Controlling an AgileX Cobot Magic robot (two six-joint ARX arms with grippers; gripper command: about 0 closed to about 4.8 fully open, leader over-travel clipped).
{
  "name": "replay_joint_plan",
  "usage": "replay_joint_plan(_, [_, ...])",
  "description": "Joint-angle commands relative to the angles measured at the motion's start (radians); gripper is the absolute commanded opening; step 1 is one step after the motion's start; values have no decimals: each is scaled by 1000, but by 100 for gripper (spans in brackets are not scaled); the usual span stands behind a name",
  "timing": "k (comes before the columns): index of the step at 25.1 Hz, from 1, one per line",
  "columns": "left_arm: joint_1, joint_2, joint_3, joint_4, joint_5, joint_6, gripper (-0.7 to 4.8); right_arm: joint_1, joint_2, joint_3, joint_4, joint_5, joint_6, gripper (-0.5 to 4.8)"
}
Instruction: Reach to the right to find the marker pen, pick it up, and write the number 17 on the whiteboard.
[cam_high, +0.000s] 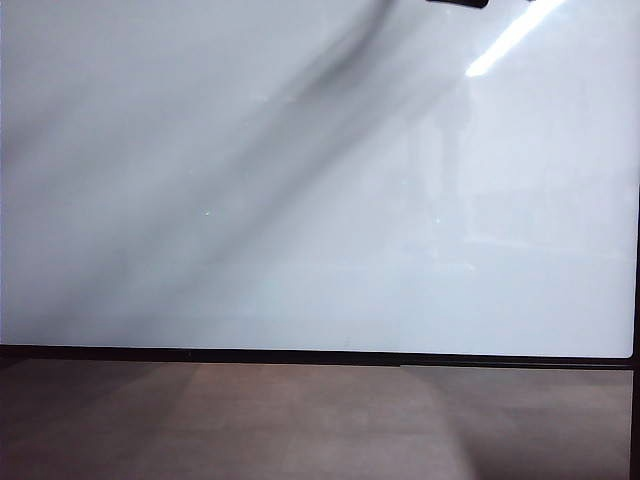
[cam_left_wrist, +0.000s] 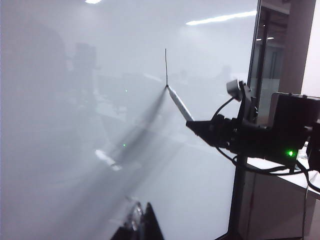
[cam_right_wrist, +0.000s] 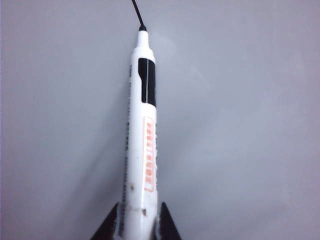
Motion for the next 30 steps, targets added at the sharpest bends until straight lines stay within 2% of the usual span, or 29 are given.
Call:
replay_joint_plan(1, [2,0,7,6,1,1,-5,-2,-4,-2,-19,17,19,-4])
replay_joint_plan(5, [2,0,7,6,1,1,-5,11,-38,-2,-12,17,17,-4])
replay_joint_plan(15, [2,0,6,5,1,1,-5,53,-144,-2,17,34,-82,-4])
replay_joint_plan(19, [2,0,6,5,1,1,-5,45,-142,6,77,51,-117,-4])
replay_joint_plan(30, [2,0,6,3,1,1,-5,-5,-98,79,81,43,-129,-4])
